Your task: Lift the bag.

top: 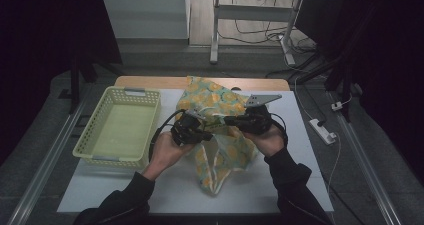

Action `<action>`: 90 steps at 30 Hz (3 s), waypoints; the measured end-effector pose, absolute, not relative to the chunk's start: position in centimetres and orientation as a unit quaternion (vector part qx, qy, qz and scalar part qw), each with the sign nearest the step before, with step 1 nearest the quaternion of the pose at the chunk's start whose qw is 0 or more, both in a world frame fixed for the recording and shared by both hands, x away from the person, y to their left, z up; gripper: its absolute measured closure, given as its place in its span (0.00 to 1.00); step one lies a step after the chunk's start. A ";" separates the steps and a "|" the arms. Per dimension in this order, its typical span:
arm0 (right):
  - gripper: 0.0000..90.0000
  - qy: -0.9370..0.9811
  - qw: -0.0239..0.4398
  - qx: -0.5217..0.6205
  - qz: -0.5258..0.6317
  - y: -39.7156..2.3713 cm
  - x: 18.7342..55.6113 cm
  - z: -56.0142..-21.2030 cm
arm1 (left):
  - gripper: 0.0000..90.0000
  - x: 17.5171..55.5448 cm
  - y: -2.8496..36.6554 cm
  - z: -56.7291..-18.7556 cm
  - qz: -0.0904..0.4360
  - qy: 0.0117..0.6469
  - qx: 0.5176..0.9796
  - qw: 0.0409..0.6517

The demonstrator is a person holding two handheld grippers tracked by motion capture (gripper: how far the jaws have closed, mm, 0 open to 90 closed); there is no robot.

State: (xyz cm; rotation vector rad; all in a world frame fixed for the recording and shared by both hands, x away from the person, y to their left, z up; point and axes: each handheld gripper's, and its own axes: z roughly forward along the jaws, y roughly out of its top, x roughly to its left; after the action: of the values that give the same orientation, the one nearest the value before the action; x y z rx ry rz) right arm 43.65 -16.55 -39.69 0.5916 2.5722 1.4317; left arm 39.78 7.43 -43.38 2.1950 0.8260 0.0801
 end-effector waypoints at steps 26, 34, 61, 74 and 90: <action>1.00 0.854 0.071 0.166 0.488 -15.6 42.4 -35.2 | 0.99 40.9 9.5 -35.9 0.035 0.315 0.845 0.431; 1.00 0.851 0.077 0.161 0.494 -15.3 42.3 -33.7 | 0.99 41.1 10.3 -33.5 0.042 0.314 0.838 0.445; 1.00 0.845 0.129 0.138 0.500 -14.7 41.9 -25.8 | 0.99 41.2 11.9 -24.2 0.095 0.298 0.813 0.491; 1.00 0.843 0.150 0.139 0.497 -14.8 41.7 -24.4 | 0.99 41.7 11.7 -23.6 0.121 0.297 0.809 0.492; 1.00 0.851 0.129 0.161 0.483 -14.5 43.2 -28.2 | 0.99 43.5 11.0 -27.8 0.113 0.305 0.821 0.468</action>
State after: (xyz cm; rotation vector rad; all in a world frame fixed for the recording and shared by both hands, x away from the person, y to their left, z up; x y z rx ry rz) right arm 43.24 -14.53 -28.23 0.4673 2.4727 1.4053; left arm 43.45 11.05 -27.77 2.0145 0.7488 0.2770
